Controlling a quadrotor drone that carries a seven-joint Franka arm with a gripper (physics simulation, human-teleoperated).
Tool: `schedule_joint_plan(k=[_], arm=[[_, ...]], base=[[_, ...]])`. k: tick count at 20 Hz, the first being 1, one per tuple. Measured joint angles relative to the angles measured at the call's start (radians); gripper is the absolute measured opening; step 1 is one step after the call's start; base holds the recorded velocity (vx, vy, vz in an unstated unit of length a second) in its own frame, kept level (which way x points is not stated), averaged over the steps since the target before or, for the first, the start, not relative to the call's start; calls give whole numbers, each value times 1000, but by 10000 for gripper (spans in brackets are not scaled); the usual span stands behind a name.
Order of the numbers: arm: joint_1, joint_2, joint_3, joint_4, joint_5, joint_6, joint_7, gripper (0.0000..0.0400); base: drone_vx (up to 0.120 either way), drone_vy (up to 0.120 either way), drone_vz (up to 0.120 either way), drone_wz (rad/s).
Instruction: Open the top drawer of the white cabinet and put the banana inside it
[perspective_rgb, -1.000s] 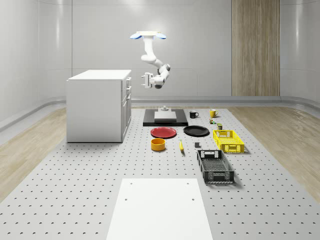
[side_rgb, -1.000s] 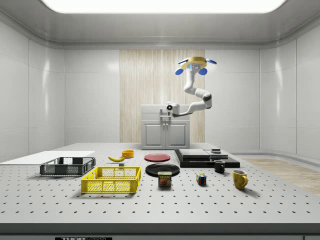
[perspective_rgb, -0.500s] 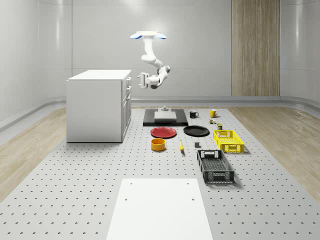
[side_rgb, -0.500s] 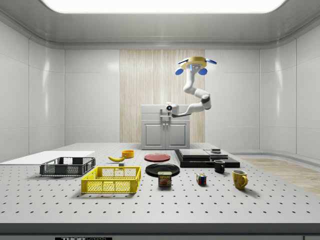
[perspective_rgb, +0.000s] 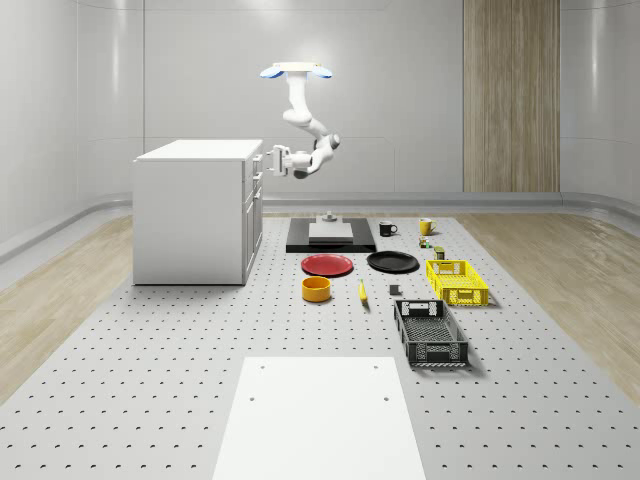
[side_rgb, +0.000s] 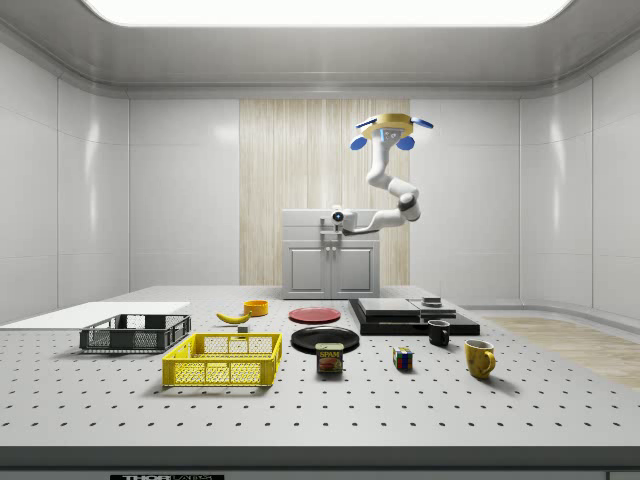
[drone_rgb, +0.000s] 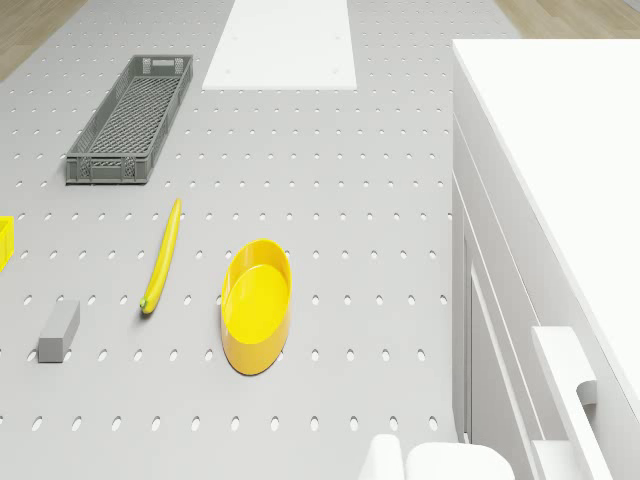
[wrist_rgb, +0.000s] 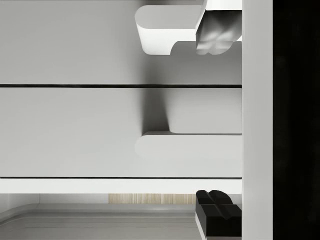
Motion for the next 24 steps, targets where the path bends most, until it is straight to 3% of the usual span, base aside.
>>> schedule_joint_plan(k=[8,18,24], arm=[[0,31,26,5,44,8,-24,400],[15,115,-4,63,66,-21,-66,400],[25,153,11,73,106,-12,-94,400]], base=[[0,0,0,0],[0,0,0,0],[0,0,0,0]])
